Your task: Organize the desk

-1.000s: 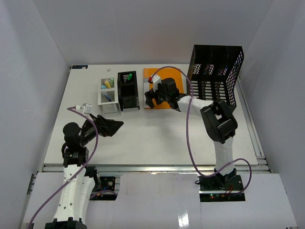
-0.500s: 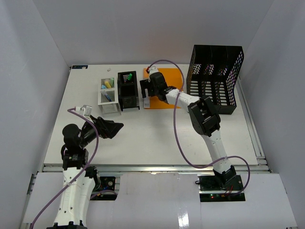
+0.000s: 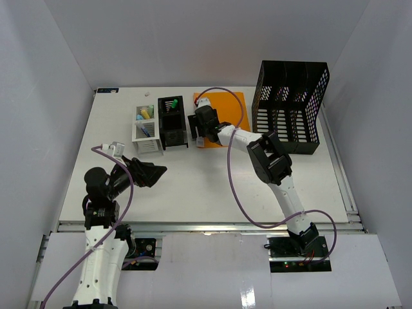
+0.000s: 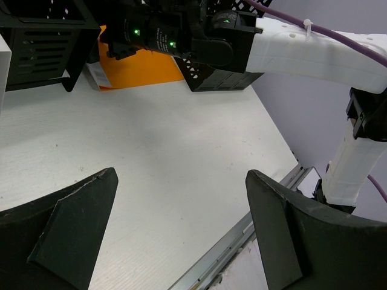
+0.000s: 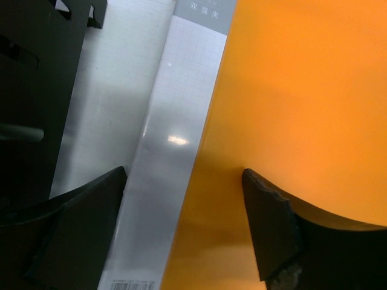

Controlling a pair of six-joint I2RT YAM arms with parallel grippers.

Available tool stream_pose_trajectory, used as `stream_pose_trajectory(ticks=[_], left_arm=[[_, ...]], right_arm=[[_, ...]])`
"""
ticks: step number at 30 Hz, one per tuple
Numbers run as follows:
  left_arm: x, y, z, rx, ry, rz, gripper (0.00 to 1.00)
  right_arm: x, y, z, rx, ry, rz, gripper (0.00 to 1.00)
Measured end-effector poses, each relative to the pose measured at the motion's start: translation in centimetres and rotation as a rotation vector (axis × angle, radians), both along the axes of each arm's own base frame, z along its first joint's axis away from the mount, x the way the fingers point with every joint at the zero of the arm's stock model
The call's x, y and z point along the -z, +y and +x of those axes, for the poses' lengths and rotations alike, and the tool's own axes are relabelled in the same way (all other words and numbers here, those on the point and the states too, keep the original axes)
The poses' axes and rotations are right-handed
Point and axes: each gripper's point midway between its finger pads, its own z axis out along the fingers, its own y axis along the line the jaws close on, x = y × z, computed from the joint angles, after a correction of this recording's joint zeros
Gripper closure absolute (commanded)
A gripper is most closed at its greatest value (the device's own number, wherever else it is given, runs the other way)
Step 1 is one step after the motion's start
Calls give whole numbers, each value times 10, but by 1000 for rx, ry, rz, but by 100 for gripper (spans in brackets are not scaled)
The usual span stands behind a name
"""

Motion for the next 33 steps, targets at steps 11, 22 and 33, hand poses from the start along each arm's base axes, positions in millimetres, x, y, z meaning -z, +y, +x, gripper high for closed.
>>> stream_pose_trajectory(ticks=[11,22,33], left_arm=[[-1,-1,-1,6,0,-4,2],[-2,-6,2,33,61,-76,2],[10,-13,17,23,163,-155,2]], right_arm=[[0,-19,-49,-30,91,27,47],[-9,-16,-94,-168,213,167,62],[-27,-22,-111,-252,288,272,10]])
